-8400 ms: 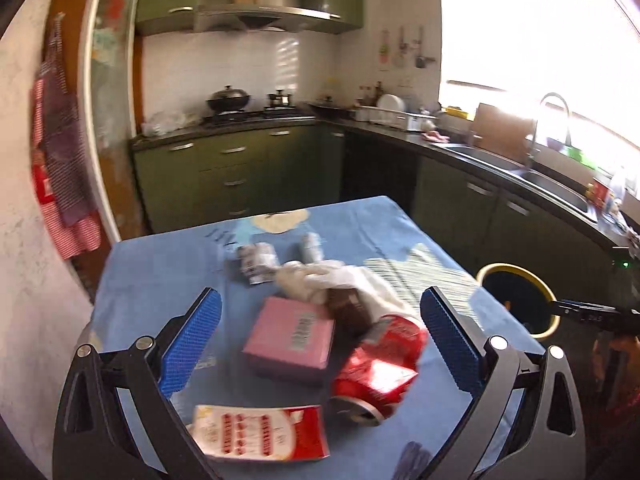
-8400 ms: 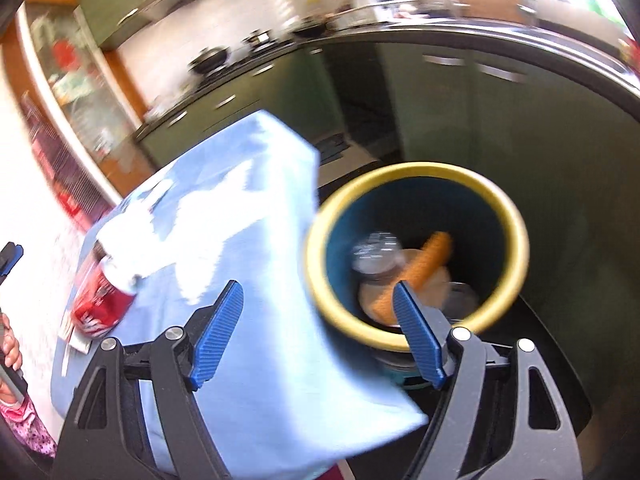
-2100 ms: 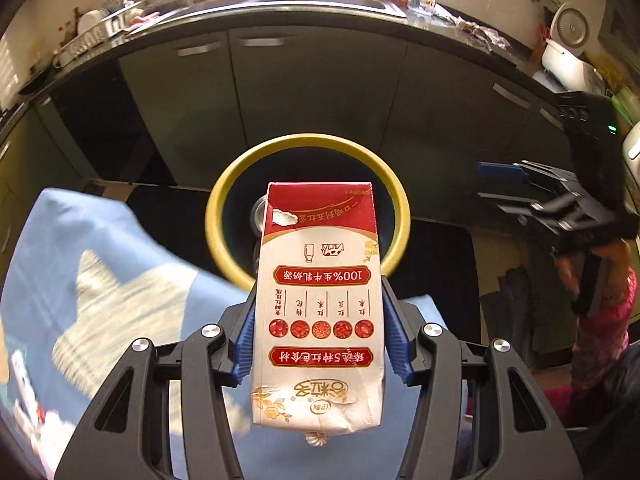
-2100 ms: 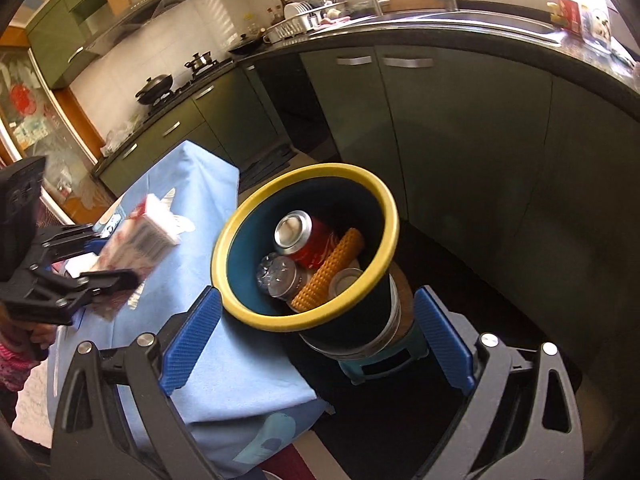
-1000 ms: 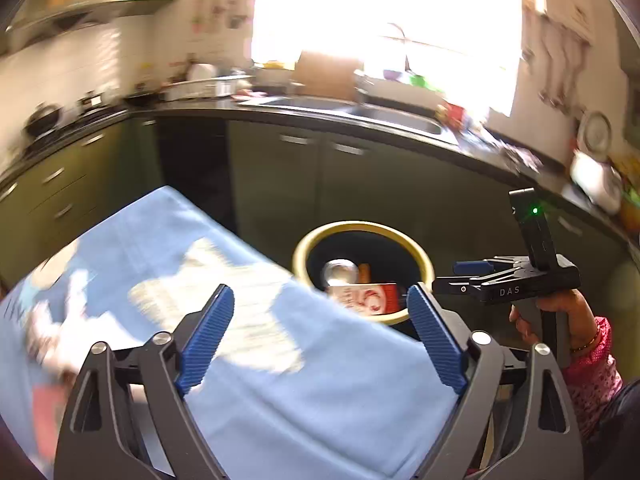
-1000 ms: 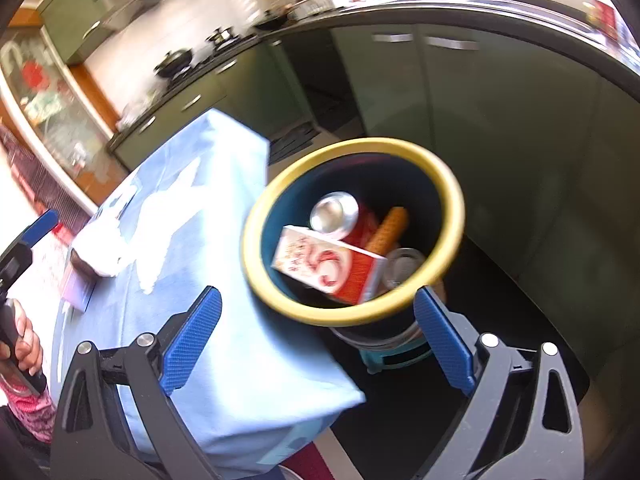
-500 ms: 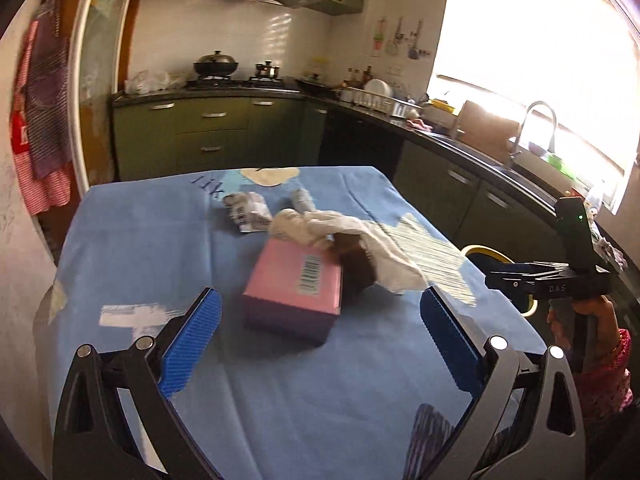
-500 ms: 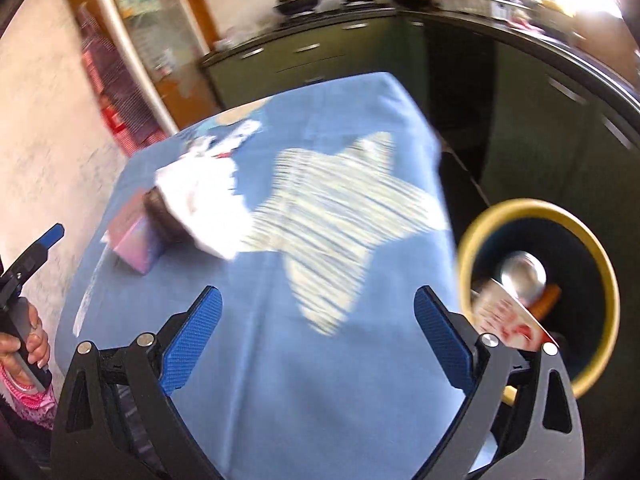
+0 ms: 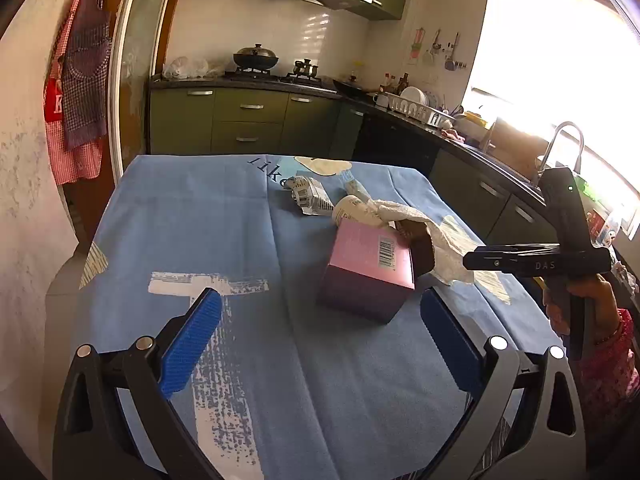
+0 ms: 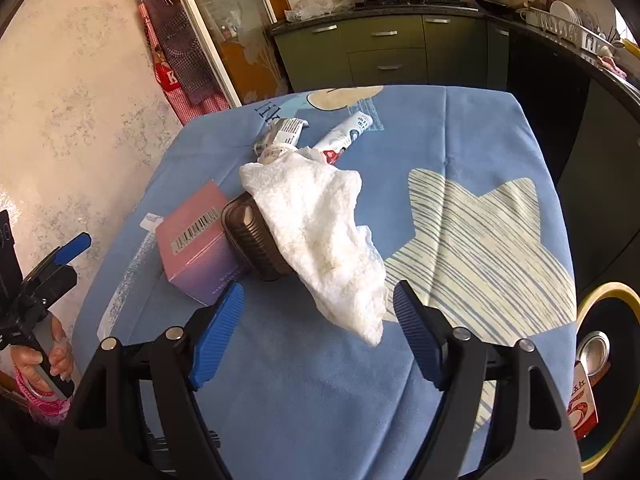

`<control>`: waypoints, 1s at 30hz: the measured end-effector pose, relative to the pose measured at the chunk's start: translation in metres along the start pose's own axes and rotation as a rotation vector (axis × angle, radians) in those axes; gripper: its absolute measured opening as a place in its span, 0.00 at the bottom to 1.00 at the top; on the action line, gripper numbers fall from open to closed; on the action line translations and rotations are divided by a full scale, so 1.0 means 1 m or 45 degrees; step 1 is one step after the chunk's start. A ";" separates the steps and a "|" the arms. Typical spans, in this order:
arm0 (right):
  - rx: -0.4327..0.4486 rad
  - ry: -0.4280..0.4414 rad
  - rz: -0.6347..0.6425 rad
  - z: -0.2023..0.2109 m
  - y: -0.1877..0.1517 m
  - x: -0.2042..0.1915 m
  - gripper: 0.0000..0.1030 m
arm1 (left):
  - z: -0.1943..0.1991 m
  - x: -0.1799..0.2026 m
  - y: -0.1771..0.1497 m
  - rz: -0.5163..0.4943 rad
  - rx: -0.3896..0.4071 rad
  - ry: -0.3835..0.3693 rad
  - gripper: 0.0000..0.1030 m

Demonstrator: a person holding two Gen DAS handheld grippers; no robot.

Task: Collect trash
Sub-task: 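Grasp the white tissue with the right gripper, then lift the tissue, carry it to the bin and release it with the right gripper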

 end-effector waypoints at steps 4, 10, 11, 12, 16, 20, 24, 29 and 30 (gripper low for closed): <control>-0.029 -0.020 -0.022 -0.011 0.000 0.007 0.61 | -0.001 0.000 -0.002 0.015 0.001 -0.012 0.95; -0.027 -0.017 -0.038 -0.013 0.002 0.011 0.18 | -0.004 0.001 -0.006 0.058 -0.025 -0.055 0.95; -0.019 -0.017 -0.037 -0.011 0.003 0.011 0.17 | -0.006 0.001 -0.007 0.061 -0.030 -0.058 0.95; -0.011 -0.013 -0.038 -0.009 0.004 0.010 0.15 | -0.007 0.002 -0.008 0.058 -0.035 -0.057 0.95; 0.029 -0.019 -0.041 -0.003 0.013 0.011 0.09 | -0.009 0.006 -0.011 0.050 -0.045 -0.062 0.95; 0.070 -0.015 -0.042 0.003 0.026 0.008 0.07 | -0.012 0.007 -0.014 0.052 -0.052 -0.060 0.95; 0.111 -0.008 -0.026 0.011 0.038 0.001 0.06 | -0.013 0.006 -0.015 0.059 -0.061 -0.059 0.95; 0.178 -0.003 -0.019 0.027 0.054 -0.005 0.05 | -0.015 0.004 -0.018 0.067 -0.064 -0.058 0.95; 0.190 -0.003 -0.017 0.031 0.057 -0.006 0.05 | -0.015 0.004 -0.018 0.068 -0.065 -0.058 0.95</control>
Point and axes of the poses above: each gripper's, at about its wrist camera, not at the fingertips, and z roughly against the way its jaws point, x to its right, y to its top, the point moved 8 cm from there along -z, roughly the way its jaws point, and after that the axes turned 9 degrees about -y, right-handed, at the moved point
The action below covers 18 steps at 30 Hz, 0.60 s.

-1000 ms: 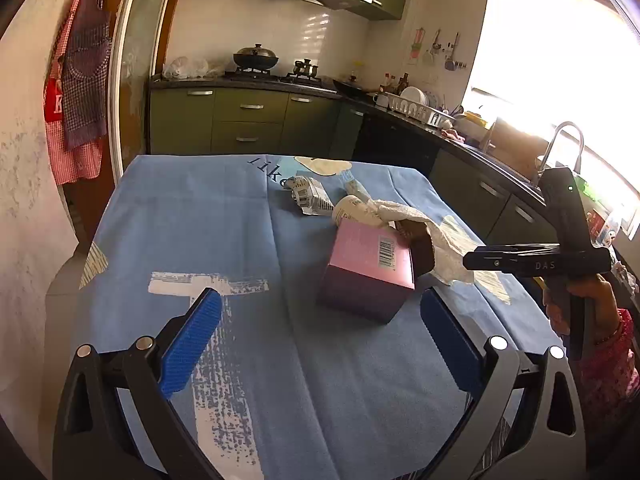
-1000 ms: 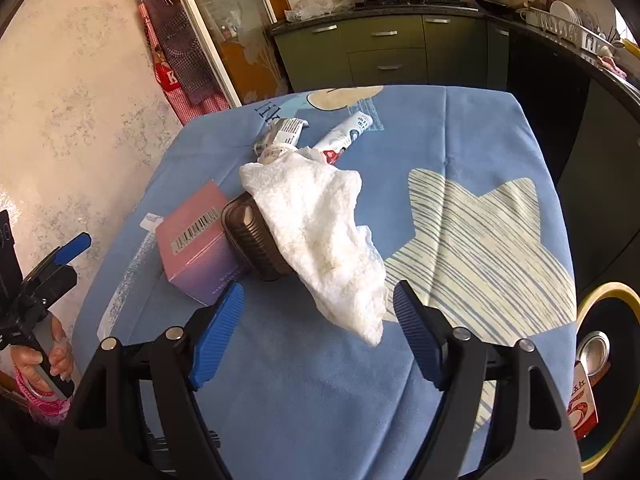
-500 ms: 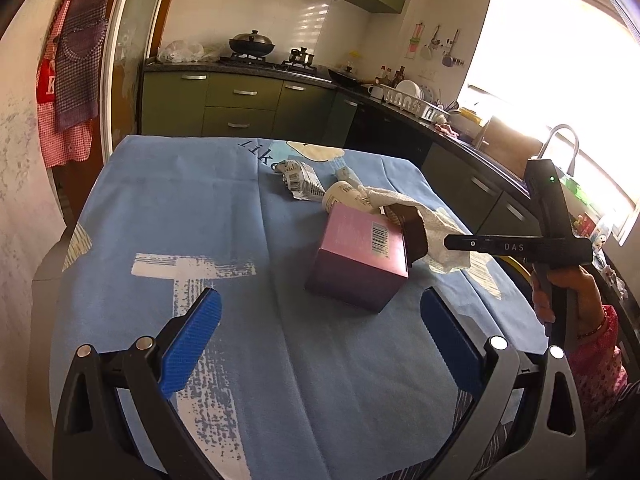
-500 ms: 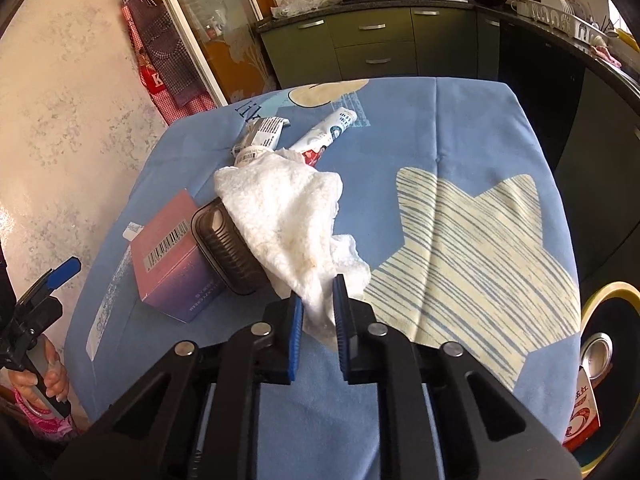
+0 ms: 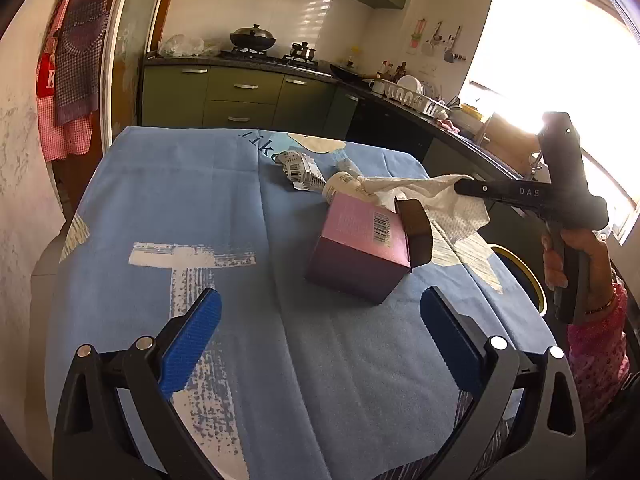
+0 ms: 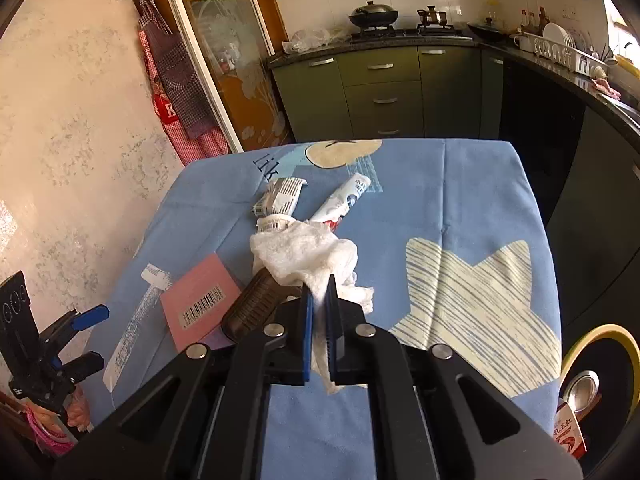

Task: Collect trash
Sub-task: 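Lift the tissue, carry it to the bin and release it with the right gripper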

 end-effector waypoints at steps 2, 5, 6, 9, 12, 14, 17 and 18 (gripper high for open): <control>0.026 0.003 0.003 0.007 0.007 -0.002 0.05 | 0.000 0.000 -0.001 0.002 0.000 -0.001 0.95; 0.072 0.003 0.010 0.019 0.018 -0.004 0.05 | 0.000 0.001 -0.002 0.000 0.002 -0.001 0.95; 0.086 0.001 0.011 0.022 0.022 -0.004 0.05 | 0.000 0.001 -0.002 -0.001 0.003 -0.001 0.95; 0.132 0.003 0.010 0.034 0.032 -0.004 0.05 | 0.001 0.001 -0.002 -0.001 0.004 0.001 0.95; 0.178 0.008 0.007 0.046 0.042 -0.002 0.05 | 0.001 0.002 -0.002 -0.004 0.002 0.007 0.95; 0.207 0.019 0.005 0.056 0.048 -0.002 0.05 | 0.000 0.003 -0.003 -0.005 -0.001 0.008 0.95; 0.258 0.019 -0.001 0.073 0.054 0.000 0.05 | 0.000 0.005 -0.003 -0.008 -0.002 0.004 0.95; 0.274 0.018 -0.004 0.078 0.056 0.001 0.05 | 0.001 0.006 -0.003 -0.011 -0.001 0.004 0.95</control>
Point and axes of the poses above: each gripper's, at about its wrist camera, not at the fingertips, and z roughly against the way its jaws point, x to its right, y to its top, the point moved 8 cm from there along -z, roughly the way its jaws point, and after that the axes turned 9 degrees about -y, right-handed, at the moved point
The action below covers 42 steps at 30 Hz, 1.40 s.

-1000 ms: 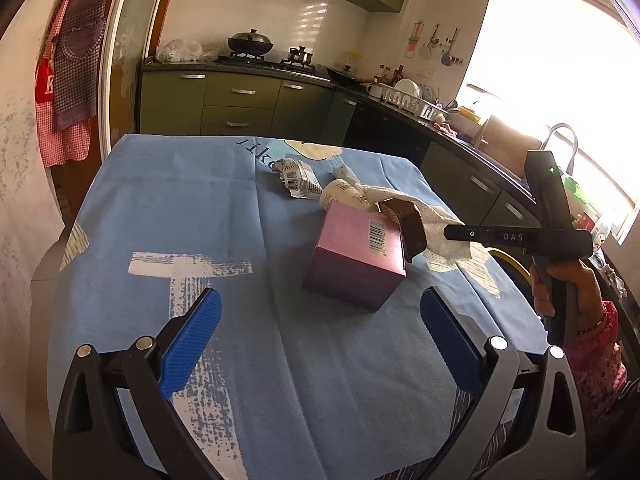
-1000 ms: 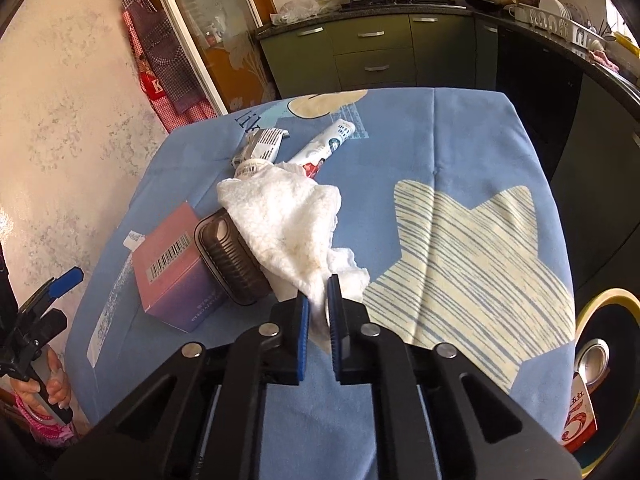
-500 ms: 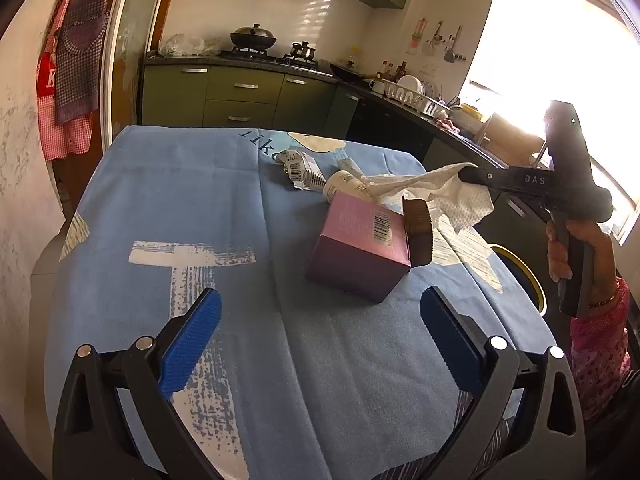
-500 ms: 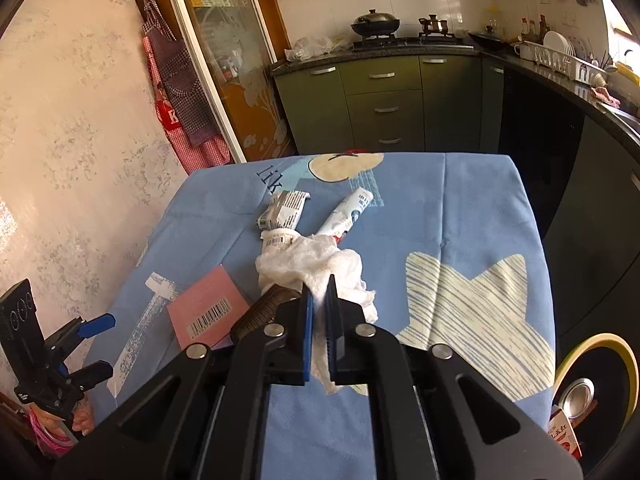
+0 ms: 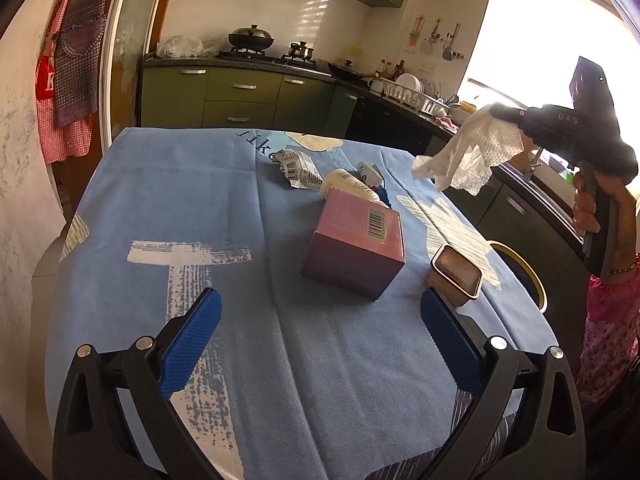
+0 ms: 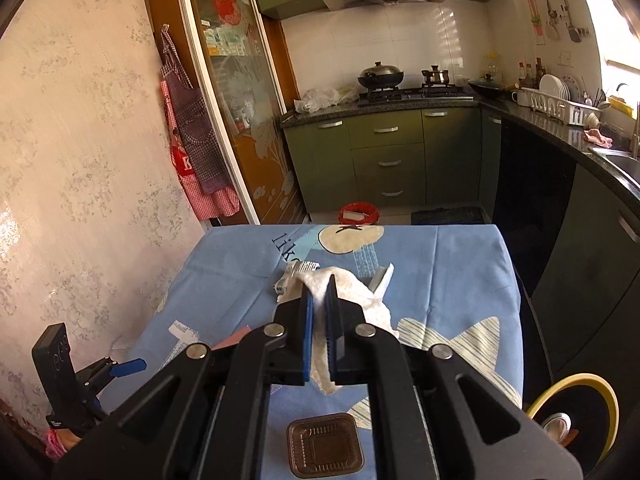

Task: Collect trash
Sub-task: 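Lift the tissue, carry it to the bin and release it with the right gripper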

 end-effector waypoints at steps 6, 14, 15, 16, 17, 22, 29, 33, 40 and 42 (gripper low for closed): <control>0.093 -0.039 -0.040 0.036 0.010 0.019 0.05 | 0.000 0.008 0.001 -0.022 0.000 -0.011 0.95; 0.106 -0.273 -0.159 0.083 -0.017 0.098 0.06 | -0.007 0.025 0.001 -0.059 -0.016 -0.044 0.95; 0.098 -0.302 -0.177 0.088 -0.024 0.109 0.06 | -0.009 0.028 0.001 -0.065 -0.020 -0.052 0.95; 0.091 -0.340 -0.197 0.093 -0.030 0.122 0.06 | -0.012 0.033 0.001 -0.073 -0.024 -0.063 0.95; 0.085 -0.382 -0.213 0.097 -0.037 0.135 0.06 | -0.014 0.036 0.001 -0.080 -0.027 -0.072 0.95; 0.038 -0.573 -0.306 0.108 -0.073 0.197 0.06 | -0.027 0.062 0.001 -0.124 -0.056 -0.117 0.95; -0.031 -0.799 -0.466 0.108 -0.119 0.281 0.06 | -0.043 0.090 0.000 -0.176 -0.098 -0.147 0.95; -0.111 -0.995 -0.497 0.100 -0.146 0.324 0.55 | -0.050 0.100 -0.002 -0.195 -0.121 -0.160 0.95; -0.080 -0.939 -0.545 0.105 -0.167 0.330 0.57 | -0.063 0.117 -0.003 -0.240 -0.156 -0.181 0.95; -0.072 -0.894 -0.550 0.106 -0.169 0.322 0.58 | -0.067 0.123 -0.004 -0.256 -0.167 -0.188 0.95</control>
Point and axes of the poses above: each gripper's, at about its wrist camera, not at the fingertips, and z roughly against the way its jaws point, x to its right, y to its top, the point moved 8 cm from there along -z, roughly the way its jaws point, and after that the axes turned 9 degrees about -y, right-handed, at the moved point
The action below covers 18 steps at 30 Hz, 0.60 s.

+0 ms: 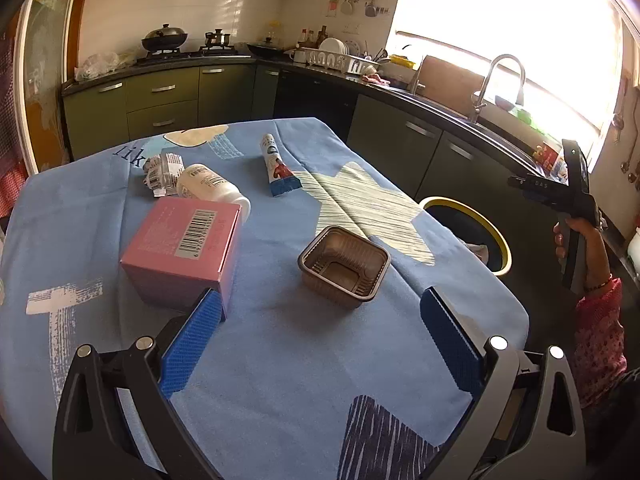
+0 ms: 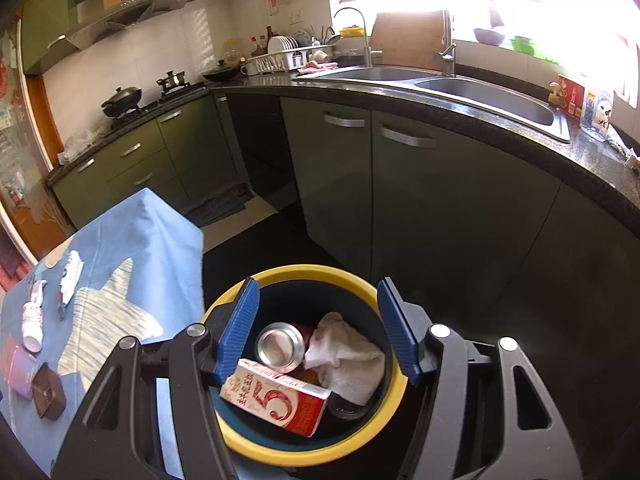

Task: Collect trash
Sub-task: 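Lift the tissue, carry it to the bin and release it with the right gripper, then grasp the brown plastic tray with the left gripper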

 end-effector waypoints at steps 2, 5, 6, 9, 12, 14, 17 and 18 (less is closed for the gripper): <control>-0.011 0.055 -0.001 0.006 -0.007 -0.006 0.59 | -0.005 0.004 0.001 -0.012 -0.013 -0.011 0.95; -0.026 0.126 -0.006 0.013 -0.016 -0.015 0.59 | -0.015 0.012 0.002 -0.051 -0.045 -0.042 0.95; -0.030 0.143 -0.003 0.015 -0.019 -0.018 0.59 | -0.018 0.013 0.003 -0.068 -0.056 -0.049 0.95; -0.041 0.194 0.010 0.023 -0.029 -0.032 0.61 | -0.032 0.023 0.006 -0.132 -0.109 -0.108 0.95; -0.059 0.232 0.018 0.024 -0.037 -0.042 0.62 | -0.053 0.032 0.009 -0.178 -0.183 -0.195 0.95; -0.074 0.249 0.024 0.023 -0.040 -0.048 0.62 | -0.066 0.033 0.012 -0.220 -0.224 -0.190 0.95; -0.089 0.268 0.032 0.022 -0.044 -0.054 0.62 | -0.082 0.028 0.020 -0.283 -0.252 -0.123 0.95; -0.093 0.269 0.035 0.021 -0.045 -0.055 0.62 | -0.086 0.028 0.022 -0.300 -0.262 -0.116 0.95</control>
Point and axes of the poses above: each gripper's, at about its wrist camera, not at the fingertips, and z roughly against the way its jaws point, x to its right, y to its top, the point moved 8 cm from there along -z, roughly the way its jaws point, and after that the axes turned 9 degrees about -y, right-handed, at the moved point
